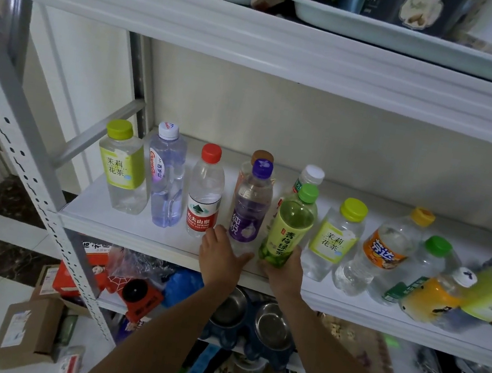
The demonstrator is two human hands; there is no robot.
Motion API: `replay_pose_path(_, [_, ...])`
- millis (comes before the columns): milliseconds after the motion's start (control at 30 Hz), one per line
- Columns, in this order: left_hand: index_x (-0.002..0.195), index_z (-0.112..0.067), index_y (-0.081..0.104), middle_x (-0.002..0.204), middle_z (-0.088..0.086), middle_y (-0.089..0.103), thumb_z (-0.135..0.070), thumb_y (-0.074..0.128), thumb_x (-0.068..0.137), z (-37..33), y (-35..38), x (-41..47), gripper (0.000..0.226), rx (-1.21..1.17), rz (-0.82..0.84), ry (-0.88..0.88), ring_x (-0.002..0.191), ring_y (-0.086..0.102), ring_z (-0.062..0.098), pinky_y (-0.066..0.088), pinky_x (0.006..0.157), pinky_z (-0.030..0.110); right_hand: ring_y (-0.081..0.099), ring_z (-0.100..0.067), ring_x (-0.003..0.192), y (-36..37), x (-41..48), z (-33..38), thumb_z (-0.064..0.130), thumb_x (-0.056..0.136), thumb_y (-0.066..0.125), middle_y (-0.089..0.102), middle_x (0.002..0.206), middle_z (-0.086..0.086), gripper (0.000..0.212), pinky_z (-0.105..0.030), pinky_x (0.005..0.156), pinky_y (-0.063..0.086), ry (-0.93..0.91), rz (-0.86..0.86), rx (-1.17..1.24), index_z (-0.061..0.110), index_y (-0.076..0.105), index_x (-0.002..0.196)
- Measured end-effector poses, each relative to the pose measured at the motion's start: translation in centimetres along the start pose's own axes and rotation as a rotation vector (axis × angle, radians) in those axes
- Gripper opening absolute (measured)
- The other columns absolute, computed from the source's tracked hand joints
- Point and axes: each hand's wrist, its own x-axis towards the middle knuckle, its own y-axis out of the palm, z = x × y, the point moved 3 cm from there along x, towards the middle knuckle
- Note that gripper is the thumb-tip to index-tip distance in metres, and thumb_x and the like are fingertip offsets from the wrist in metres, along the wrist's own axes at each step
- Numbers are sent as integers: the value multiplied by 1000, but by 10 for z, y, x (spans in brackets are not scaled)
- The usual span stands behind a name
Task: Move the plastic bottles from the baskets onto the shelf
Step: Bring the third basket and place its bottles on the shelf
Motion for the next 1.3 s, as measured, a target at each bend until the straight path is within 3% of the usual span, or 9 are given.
replay_pose_path(200, [138, -6, 34, 133, 11, 42, -53, 65, 82, 1, -1, -15, 79, 82, 6, 50, 123, 40, 24, 39, 104, 34, 56, -18, 108, -4, -3, 0, 17, 71, 82, 56, 121, 1, 80, -26, 81, 44, -13, 64, 34, 14, 36, 136])
replay_pose_path(333, [153, -5, -1, 160, 15, 2, -65, 36, 91, 16, -9, -43, 94, 305, 142, 130, 148, 0, 28, 5, 122, 39, 53, -21, 118, -17, -21, -3, 32, 76, 78, 54, 127, -1, 76, -27, 89, 43, -128, 141, -75, 13, 36, 137])
replay_pose_path(500, [148, -11, -24, 155, 9, -30, -68, 32, 90, 25, -32, -97, 100, 649, 236, 187, 141, -30, 25, -15, 116, 42, 30, -30, 139, -44, -68, -22, 63, 77, 60, 30, 151, -16, 101, -38, 114, 26, -379, 275, -488, 3, 22, 148])
replay_pose_path(667, [149, -15, -16, 154, 6, -24, -74, 31, 86, 33, -56, -169, 99, 716, 170, 101, 137, -29, 24, -24, 111, 40, 56, -36, 120, -58, -107, -45, 78, 67, 33, 55, 133, -20, 106, -45, 102, 40, -684, 487, -879, -3, 46, 133])
replay_pose_path(767, [153, -12, 15, 157, 7, 2, -76, 31, 80, 40, -88, -221, 99, 726, 119, -17, 143, -3, 27, -17, 117, 42, 54, -35, 123, -49, -132, -45, 83, 65, 27, 52, 136, -20, 111, -44, 111, 19, -809, 678, -999, -2, 37, 136])
replay_pose_path(900, [148, -18, -21, 149, 3, -31, -69, 45, 85, 74, -129, -287, 105, 764, 79, -221, 134, -32, 23, -23, 107, 41, 43, -34, 133, -29, -188, -26, 89, 71, 7, 39, 147, -21, 117, -45, 108, 17, -941, 744, -1088, -1, 26, 144])
replay_pose_path(1000, [150, -17, -18, 157, 5, -23, -70, 45, 84, 92, -166, -331, 106, 766, -11, -358, 137, -31, 23, -19, 111, 43, -8, -27, 147, -12, -240, -5, 85, 72, 32, -12, 158, -12, 120, -41, 117, -10, -1116, 814, -1074, 5, -12, 149])
replay_pose_path(1067, [150, -17, -20, 156, 4, -27, -70, 41, 86, 104, -191, -365, 103, 785, -28, -439, 140, -29, 23, -17, 113, 44, -16, -26, 146, 3, -276, 5, 83, 72, 38, -21, 157, -10, 121, -39, 113, -17, -1218, 821, -1011, 7, -17, 148])
replay_pose_path(1300, [145, -16, -30, 151, 3, -34, -68, 37, 89, 162, -283, -516, 102, 857, -194, -749, 137, -32, 22, -21, 111, 42, 28, -35, 141, 62, -447, 38, 81, 72, 31, 17, 155, -16, 113, -37, 113, -10, -1558, 994, -905, -4, 26, 146])
